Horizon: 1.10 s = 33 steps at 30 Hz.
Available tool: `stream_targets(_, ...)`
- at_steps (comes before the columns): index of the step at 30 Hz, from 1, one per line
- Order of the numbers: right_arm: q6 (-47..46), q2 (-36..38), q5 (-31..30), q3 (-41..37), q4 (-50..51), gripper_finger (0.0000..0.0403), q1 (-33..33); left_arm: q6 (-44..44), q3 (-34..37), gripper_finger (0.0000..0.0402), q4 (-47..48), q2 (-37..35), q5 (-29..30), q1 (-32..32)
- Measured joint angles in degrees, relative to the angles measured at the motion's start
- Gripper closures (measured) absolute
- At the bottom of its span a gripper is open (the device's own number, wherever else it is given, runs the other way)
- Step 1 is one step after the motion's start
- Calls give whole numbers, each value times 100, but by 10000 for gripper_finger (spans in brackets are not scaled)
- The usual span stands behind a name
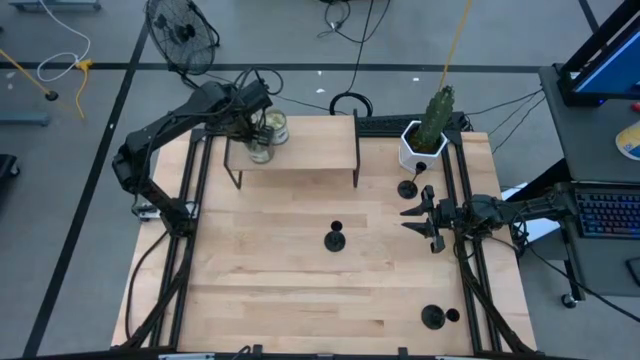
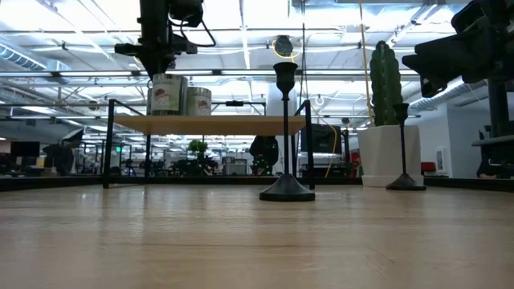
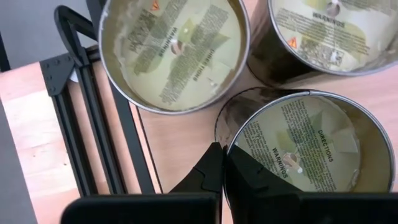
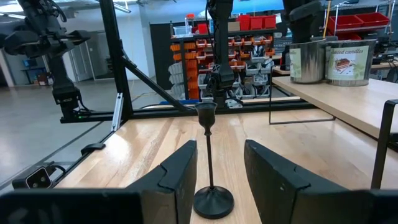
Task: Pick & Place candle stick holders
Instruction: Put the green scented candle on the shelf, then put the top black candle holder on the shelf
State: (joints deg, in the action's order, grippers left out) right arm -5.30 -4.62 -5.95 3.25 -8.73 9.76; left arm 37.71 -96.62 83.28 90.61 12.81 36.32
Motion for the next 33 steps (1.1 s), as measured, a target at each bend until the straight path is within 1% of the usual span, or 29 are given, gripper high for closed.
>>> stream_targets(9, 0, 0, 0, 2, 0, 277, -2, -11, 0, 395, -1, 0, 21, -2)
stream_targets(25, 0, 0, 1, 0, 2, 277, -1, -13, 0, 338, -8, -2, 32, 0)
stream_targets(33, 0, 0, 0, 2, 0, 277, 0, -17, 0, 330, -14, -56, 59, -2)
